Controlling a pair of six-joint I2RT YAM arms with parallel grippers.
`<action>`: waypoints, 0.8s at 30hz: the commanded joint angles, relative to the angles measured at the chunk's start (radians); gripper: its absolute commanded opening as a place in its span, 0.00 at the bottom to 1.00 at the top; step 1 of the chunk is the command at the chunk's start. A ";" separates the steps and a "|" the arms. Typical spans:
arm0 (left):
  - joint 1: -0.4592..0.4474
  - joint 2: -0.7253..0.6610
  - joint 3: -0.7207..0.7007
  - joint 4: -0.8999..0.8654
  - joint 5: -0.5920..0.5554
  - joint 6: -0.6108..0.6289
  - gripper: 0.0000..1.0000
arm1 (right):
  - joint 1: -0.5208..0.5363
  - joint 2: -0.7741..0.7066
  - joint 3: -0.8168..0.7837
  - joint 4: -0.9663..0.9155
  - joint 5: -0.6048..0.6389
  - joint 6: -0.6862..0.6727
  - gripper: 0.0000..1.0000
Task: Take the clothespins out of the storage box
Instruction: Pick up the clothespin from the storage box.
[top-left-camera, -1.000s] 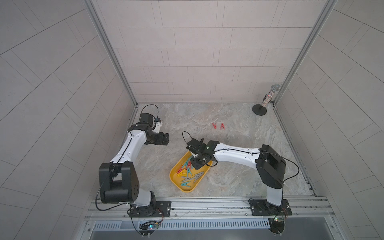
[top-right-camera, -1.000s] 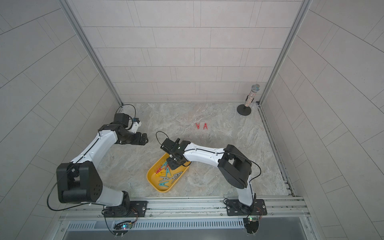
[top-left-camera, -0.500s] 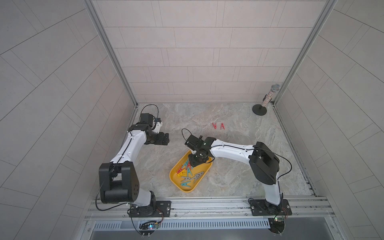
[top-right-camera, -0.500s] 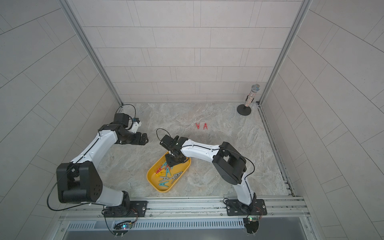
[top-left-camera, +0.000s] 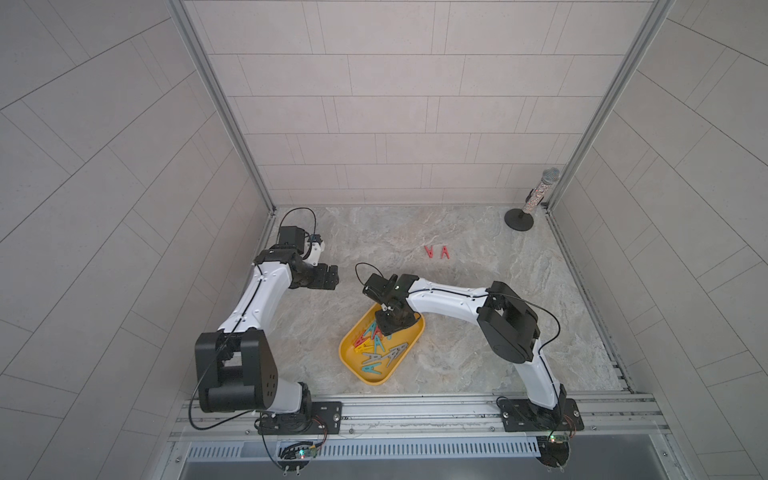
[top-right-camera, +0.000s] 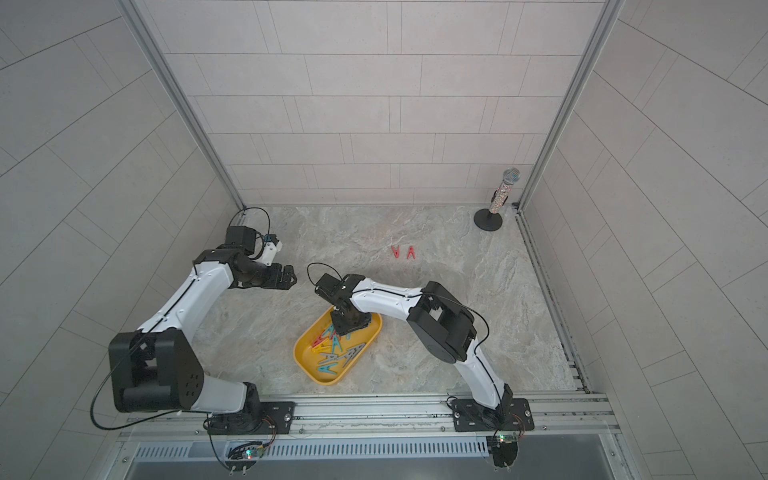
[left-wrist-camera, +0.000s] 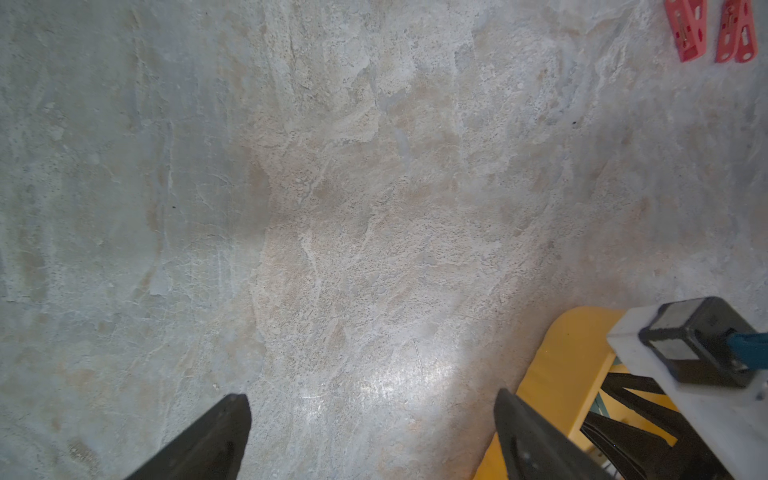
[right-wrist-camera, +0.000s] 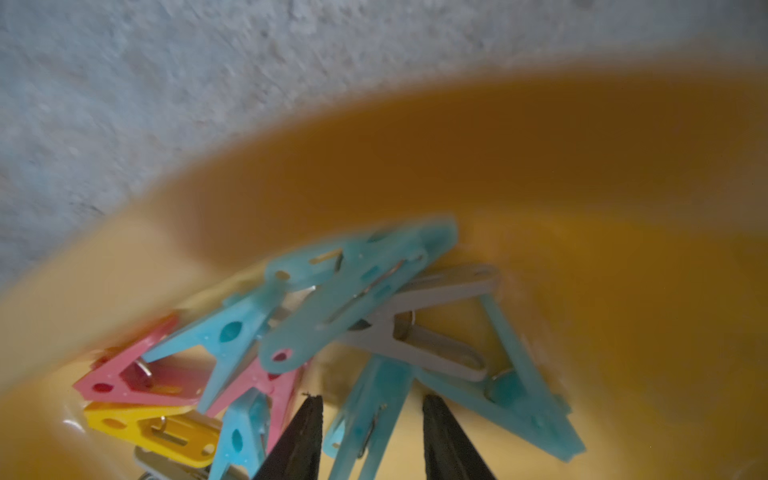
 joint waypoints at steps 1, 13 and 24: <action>0.005 -0.025 0.010 -0.004 0.009 -0.008 1.00 | 0.010 -0.014 0.004 -0.049 0.049 0.009 0.41; 0.005 -0.024 0.007 -0.003 0.002 -0.007 1.00 | 0.011 -0.068 -0.032 -0.033 0.049 -0.027 0.19; 0.004 0.002 0.004 -0.001 0.005 -0.004 1.00 | 0.011 -0.247 -0.117 0.049 -0.092 -0.154 0.00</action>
